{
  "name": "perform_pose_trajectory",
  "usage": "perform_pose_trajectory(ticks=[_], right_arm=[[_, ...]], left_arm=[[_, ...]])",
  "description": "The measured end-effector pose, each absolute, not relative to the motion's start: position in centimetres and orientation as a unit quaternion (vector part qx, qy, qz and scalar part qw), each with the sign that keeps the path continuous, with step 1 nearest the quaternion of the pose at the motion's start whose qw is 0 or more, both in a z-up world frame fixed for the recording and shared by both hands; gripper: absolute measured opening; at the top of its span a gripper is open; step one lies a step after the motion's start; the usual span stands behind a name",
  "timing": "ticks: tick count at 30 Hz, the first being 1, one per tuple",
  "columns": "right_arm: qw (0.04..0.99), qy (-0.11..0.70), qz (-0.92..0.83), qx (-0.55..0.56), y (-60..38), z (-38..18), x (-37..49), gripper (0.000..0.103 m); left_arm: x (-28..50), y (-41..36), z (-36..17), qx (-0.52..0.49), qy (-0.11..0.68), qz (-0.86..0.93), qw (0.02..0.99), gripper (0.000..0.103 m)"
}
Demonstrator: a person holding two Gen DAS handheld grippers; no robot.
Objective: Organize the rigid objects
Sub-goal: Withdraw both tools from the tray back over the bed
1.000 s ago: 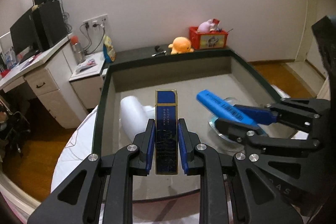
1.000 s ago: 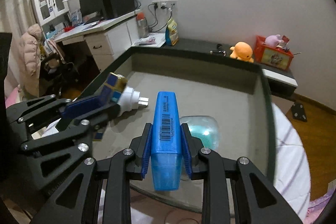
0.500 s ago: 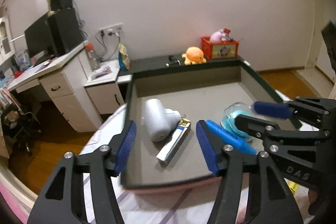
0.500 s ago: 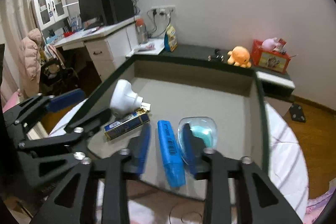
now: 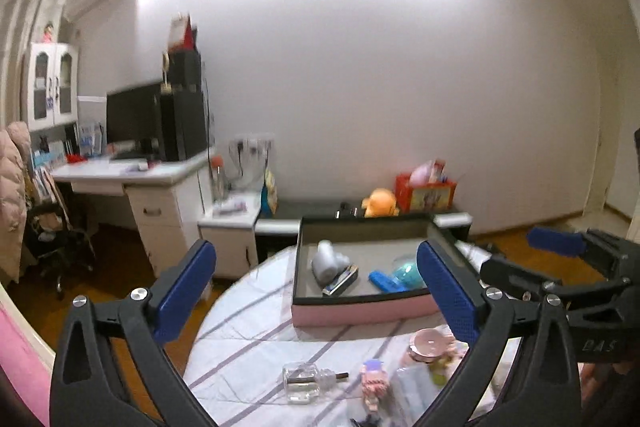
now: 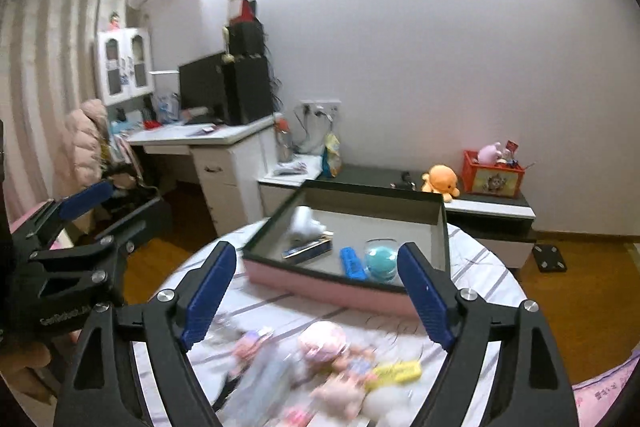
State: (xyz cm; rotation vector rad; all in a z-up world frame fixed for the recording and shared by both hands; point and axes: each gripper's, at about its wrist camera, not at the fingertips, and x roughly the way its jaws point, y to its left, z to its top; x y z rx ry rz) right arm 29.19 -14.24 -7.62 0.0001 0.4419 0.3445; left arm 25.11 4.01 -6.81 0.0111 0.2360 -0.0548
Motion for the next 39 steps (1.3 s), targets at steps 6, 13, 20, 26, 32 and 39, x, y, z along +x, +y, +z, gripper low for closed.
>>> perform_pose_trajectory(ticks=[6, 13, 20, 26, 32, 39], right_arm=[[0.976, 0.164, 0.140, -0.011, -14.0, -6.2, 22.4, 0.103], [0.984, 0.136, 0.114, -0.012, -15.1, -7.0, 17.7, 0.103], [0.988, 0.129, 0.086, -0.020, -15.7, -8.0, 15.0, 0.103], [0.986, 0.141, 0.087, -0.011, -16.2, -8.8, 14.7, 0.103], [0.986, 0.146, 0.085, -0.007, -16.5, -9.5, 14.5, 0.103], [0.979, 0.191, 0.072, -0.002, -17.5, -12.3, 15.9, 0.103]], left_arm=[[19.4, 3.6, -6.5, 0.008, 0.105, -0.037, 0.994, 0.103], [15.8, 2.1, -7.1, 0.022, 0.100, -0.045, 0.994, 0.103], [14.2, 0.9, -8.0, 0.037, 0.091, -0.031, 0.995, 0.103], [14.0, 0.5, -8.8, 0.041, 0.101, -0.027, 0.994, 0.103], [14.6, 0.3, -10.0, 0.035, 0.114, -0.043, 0.992, 0.103], [17.1, 1.2, -14.2, 0.022, 0.192, -0.051, 0.980, 0.103]])
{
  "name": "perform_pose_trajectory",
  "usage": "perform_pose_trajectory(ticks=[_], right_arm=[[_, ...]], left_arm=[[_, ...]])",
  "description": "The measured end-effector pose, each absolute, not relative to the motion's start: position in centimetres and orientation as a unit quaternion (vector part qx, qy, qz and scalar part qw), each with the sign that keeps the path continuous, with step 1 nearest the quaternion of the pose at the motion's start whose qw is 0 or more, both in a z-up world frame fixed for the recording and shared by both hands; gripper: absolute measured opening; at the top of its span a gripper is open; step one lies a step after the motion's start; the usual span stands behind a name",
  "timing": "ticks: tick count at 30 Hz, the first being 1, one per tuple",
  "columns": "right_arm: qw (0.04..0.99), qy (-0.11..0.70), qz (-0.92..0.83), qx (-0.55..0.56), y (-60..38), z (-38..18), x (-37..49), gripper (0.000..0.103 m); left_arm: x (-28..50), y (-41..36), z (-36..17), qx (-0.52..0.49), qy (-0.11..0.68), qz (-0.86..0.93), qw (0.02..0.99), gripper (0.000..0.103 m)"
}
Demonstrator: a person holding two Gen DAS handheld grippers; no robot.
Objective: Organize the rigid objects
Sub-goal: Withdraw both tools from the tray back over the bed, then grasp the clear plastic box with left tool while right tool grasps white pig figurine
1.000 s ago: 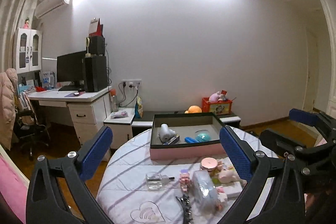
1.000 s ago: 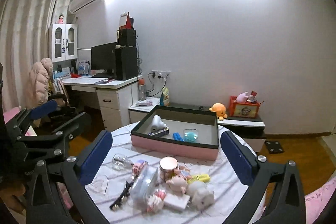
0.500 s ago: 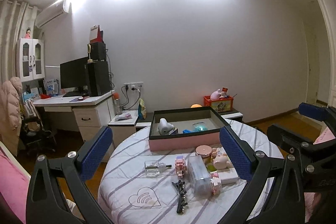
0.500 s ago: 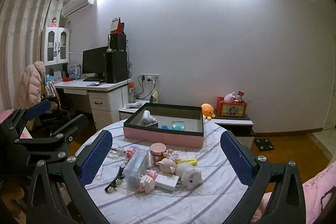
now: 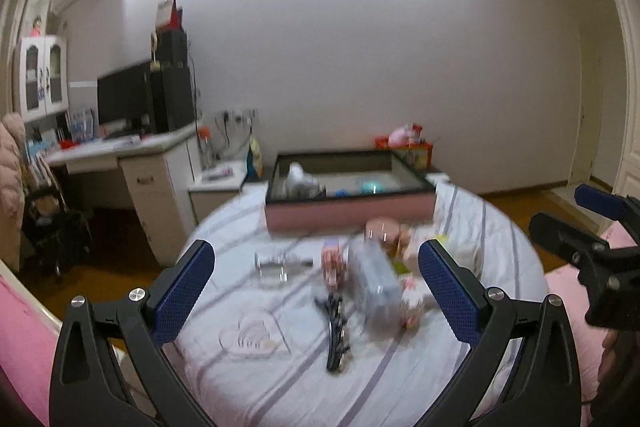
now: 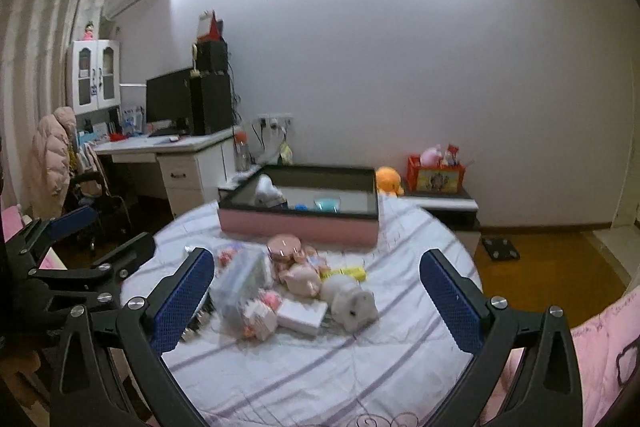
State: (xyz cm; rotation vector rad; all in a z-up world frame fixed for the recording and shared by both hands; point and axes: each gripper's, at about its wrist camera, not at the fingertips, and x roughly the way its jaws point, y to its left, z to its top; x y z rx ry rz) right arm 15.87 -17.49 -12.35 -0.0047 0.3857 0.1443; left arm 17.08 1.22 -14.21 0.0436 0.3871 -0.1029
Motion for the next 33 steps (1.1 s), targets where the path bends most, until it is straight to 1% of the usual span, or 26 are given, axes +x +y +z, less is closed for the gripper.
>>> perform_pose_trajectory(ticks=[8, 11, 18, 22, 28, 29, 30, 31, 32, 33], right_arm=[[0.962, 0.261, 0.075, 0.009, -18.1, -17.1, 18.9, 0.103], [0.957, 0.281, 0.075, 0.012, -18.4, -18.3, 19.8, 0.103], [0.951, 0.299, 0.069, 0.026, -19.6, -19.8, 21.0, 0.103], [0.950, 0.302, 0.069, 0.032, -20.0, -20.0, 21.7, 0.103], [0.947, 0.311, 0.064, 0.040, -21.0, -20.6, 22.8, 0.103], [0.947, 0.313, 0.064, 0.042, -21.2, -20.7, 23.0, 0.103], [0.946, 0.315, 0.064, 0.045, -21.4, -20.9, 23.2, 0.103], [0.945, 0.316, 0.064, 0.046, -21.5, -20.9, 23.3, 0.103], [0.945, 0.316, 0.064, 0.047, -21.7, -21.0, 23.4, 0.103], [0.945, 0.316, 0.064, 0.047, -21.8, -21.0, 23.6, 0.103]], left_arm=[[19.6, 2.0, -19.9, 0.022, 0.282, -0.045, 0.958, 0.103], [20.7, 1.8, -21.1, 0.015, 0.302, -0.052, 0.952, 0.103], [21.9, 1.1, -21.2, -0.002, 0.303, -0.064, 0.951, 0.103], [22.9, -0.6, -20.7, 0.029, 0.292, -0.049, 0.955, 0.103], [25.1, -2.8, -20.9, 0.028, 0.309, -0.062, 0.949, 0.103], [25.4, -3.1, -21.1, 0.029, 0.311, -0.060, 0.948, 0.097], [25.8, -3.2, -21.1, 0.029, 0.311, -0.058, 0.948, 0.080], [26.0, -3.0, -21.0, 0.021, 0.312, -0.057, 0.948, 0.073], [26.4, -3.0, -21.0, 0.015, 0.318, -0.063, 0.946, 0.069], [26.8, -3.1, -21.1, 0.021, 0.324, -0.068, 0.944, 0.061]])
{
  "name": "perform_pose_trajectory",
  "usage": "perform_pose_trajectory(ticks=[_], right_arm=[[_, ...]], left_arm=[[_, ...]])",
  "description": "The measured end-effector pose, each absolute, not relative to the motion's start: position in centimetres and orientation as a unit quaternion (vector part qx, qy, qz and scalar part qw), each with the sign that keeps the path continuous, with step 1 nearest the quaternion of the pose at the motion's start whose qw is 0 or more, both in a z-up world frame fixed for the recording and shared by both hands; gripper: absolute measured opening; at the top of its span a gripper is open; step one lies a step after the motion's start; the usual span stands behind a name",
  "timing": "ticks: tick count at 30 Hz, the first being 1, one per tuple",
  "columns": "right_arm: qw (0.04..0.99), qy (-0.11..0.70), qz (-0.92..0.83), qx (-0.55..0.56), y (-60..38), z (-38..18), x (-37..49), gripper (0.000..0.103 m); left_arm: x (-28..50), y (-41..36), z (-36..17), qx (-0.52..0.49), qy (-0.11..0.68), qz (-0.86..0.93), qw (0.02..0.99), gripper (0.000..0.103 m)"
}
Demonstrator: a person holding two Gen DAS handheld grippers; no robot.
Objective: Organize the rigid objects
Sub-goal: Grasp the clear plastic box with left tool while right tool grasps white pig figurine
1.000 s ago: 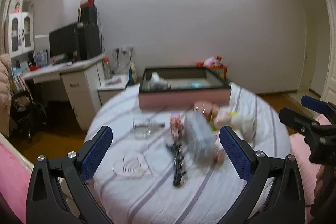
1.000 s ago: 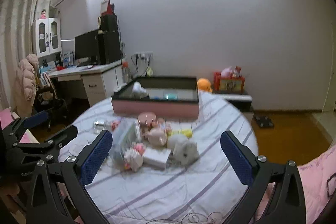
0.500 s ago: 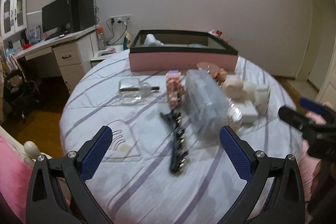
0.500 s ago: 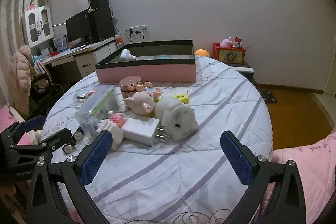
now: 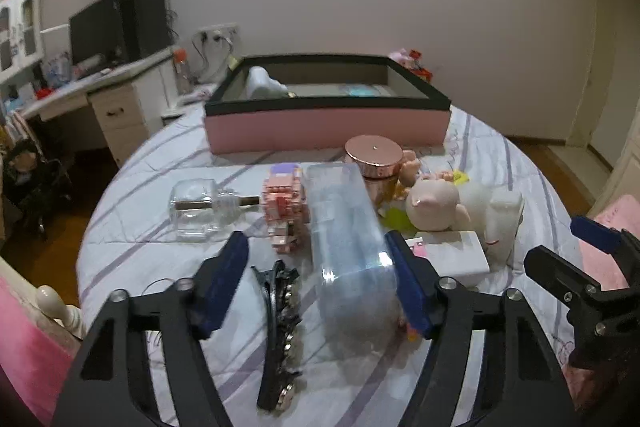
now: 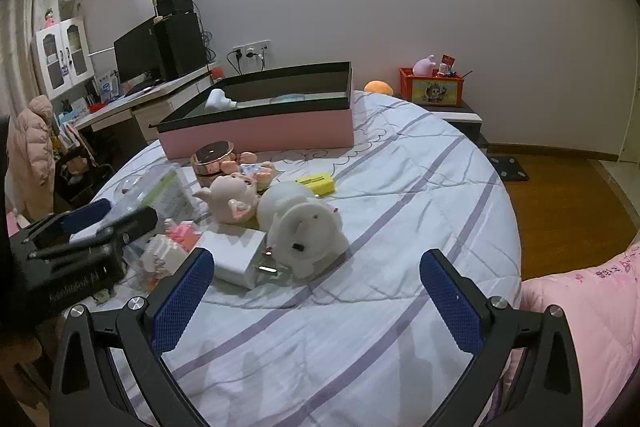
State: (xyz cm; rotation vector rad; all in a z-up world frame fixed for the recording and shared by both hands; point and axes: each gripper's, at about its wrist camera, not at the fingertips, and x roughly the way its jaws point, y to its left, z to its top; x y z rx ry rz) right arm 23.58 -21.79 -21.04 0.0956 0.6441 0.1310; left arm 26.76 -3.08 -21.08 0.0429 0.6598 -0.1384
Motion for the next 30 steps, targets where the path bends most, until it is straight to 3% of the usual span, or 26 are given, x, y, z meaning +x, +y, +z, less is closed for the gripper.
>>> perform_pose_trajectory(ticks=[4, 5, 14, 15, 19, 21, 22, 23, 30], right_arm=[[0.945, 0.317, 0.065, 0.050, -22.0, -21.3, 24.3, 0.103], [0.944, 0.319, 0.063, 0.050, -22.1, -21.3, 24.7, 0.103], [0.931, 0.353, 0.085, 0.036, -21.7, -22.2, 28.3, 0.102], [0.930, 0.356, 0.084, 0.029, -21.5, -22.4, 28.7, 0.100], [0.921, 0.376, 0.095, 0.025, -21.1, -23.0, 30.3, 0.076], [0.916, 0.386, 0.105, 0.021, -21.0, -23.1, 30.9, 0.072], [0.915, 0.388, 0.108, 0.018, -20.9, -23.1, 31.2, 0.058], [0.913, 0.391, 0.116, 0.014, -20.7, -23.3, 31.5, 0.054], [0.921, 0.384, 0.071, 0.005, -21.6, -23.2, 30.7, 0.054]], left_arm=[[27.3, -3.8, -21.7, 0.044, 0.330, -0.075, 0.940, 0.046], [27.3, -3.8, -21.7, 0.039, 0.331, -0.083, 0.939, 0.033], [26.3, -2.3, -19.7, 0.043, 0.306, -0.088, 0.947, 0.033], [26.0, -1.9, -19.3, 0.042, 0.302, -0.084, 0.949, 0.033], [25.6, -0.7, -18.6, 0.043, 0.297, -0.076, 0.951, 0.033], [25.5, 0.2, -18.5, 0.038, 0.301, -0.075, 0.950, 0.033], [25.4, 0.7, -18.5, 0.031, 0.302, -0.076, 0.950, 0.033], [25.4, 1.2, -18.4, 0.025, 0.304, -0.075, 0.949, 0.033], [25.0, 4.6, -18.9, 0.017, 0.311, -0.043, 0.949, 0.033]])
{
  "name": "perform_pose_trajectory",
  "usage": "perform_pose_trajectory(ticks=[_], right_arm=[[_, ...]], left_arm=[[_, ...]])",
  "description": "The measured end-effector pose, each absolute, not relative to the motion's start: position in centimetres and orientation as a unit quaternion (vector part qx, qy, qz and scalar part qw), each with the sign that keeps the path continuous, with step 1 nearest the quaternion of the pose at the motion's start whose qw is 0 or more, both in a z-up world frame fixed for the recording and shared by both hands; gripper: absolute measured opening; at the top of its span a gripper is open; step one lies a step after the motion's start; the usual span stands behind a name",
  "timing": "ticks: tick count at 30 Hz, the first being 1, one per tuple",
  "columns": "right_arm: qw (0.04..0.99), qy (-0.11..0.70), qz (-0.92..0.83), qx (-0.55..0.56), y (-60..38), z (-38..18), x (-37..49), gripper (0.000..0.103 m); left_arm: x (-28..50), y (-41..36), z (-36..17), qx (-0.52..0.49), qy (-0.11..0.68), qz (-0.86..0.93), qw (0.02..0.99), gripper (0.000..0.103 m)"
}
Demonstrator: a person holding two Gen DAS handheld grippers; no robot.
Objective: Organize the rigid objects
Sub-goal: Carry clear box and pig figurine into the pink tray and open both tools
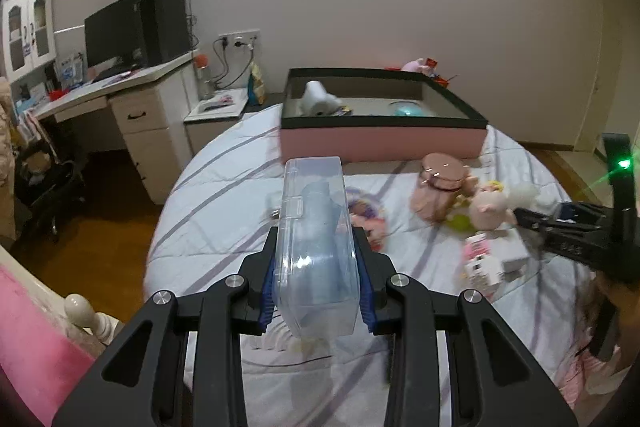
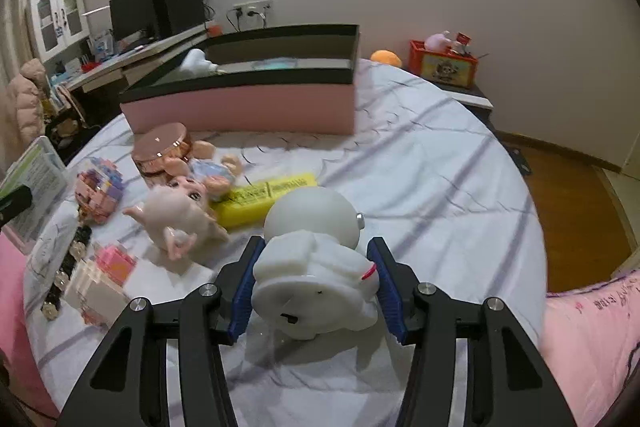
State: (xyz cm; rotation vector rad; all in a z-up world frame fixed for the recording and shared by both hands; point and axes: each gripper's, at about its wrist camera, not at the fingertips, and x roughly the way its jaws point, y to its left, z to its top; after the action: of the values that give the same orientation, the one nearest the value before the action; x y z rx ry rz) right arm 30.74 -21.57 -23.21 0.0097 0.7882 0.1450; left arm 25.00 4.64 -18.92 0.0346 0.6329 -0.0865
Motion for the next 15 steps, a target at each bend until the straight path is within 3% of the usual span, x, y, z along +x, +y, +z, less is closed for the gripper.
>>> perform_pose_trajectory(ticks=[15], right_arm=[[0.925, 0.375, 0.065, 0.005, -21.7, -23.3, 30.6, 0.054]], left_arm=[[27.2, 5.6, -22.9, 0.004, 0.353, -0.047, 0.934, 0.033]])
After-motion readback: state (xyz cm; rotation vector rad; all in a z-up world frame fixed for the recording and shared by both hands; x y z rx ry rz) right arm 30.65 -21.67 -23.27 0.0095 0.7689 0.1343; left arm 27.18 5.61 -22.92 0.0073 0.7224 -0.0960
